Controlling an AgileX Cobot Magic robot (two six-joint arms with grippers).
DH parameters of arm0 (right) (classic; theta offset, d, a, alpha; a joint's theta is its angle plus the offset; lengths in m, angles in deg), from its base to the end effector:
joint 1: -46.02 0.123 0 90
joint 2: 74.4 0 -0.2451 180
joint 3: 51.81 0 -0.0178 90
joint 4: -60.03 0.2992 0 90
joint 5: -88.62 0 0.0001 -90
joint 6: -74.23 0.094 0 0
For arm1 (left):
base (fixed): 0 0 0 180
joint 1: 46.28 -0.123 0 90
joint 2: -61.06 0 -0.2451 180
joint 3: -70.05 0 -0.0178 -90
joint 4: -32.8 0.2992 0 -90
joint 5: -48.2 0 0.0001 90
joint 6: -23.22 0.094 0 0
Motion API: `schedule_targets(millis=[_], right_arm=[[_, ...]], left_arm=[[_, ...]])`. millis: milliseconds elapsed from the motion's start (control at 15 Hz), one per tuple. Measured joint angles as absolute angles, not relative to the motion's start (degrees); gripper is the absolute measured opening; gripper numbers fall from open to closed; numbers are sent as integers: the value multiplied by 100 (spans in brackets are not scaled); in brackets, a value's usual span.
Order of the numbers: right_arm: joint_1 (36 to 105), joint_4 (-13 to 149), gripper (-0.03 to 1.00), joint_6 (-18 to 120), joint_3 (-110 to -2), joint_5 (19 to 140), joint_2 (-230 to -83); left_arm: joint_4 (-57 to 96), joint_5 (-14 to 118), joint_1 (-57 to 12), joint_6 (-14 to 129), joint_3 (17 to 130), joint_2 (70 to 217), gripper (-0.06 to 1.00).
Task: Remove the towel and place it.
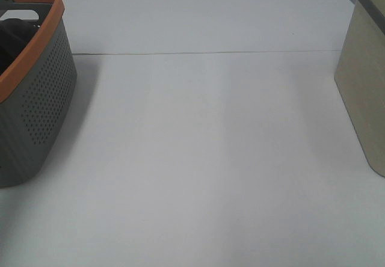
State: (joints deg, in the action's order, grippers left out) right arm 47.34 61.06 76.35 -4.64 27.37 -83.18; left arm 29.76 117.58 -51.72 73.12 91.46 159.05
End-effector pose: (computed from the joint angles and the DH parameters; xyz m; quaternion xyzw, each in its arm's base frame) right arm 0.0792 0.0033 0.2996 0.0055 0.8535 0.0246 0.5205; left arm 0.3722 0.0308 0.3746 0.3601 0.8854 0.1124 0.2714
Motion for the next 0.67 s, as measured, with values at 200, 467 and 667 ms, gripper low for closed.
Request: schedule_targets(millis=[200, 467, 667], right_arm=[[4734, 6106, 74, 7635, -464, 2737, -8318], [4734, 6106, 74, 7635, -464, 2737, -8318], [4734, 6106, 74, 7635, -464, 2737, -8340]], left_arm=[[2770, 11764, -5172, 7335, 9146, 15332, 0], [2260, 11661, -5172, 7696, 9237, 14787, 0], [1441, 11306, -5172, 7736, 9598, 14690, 0]])
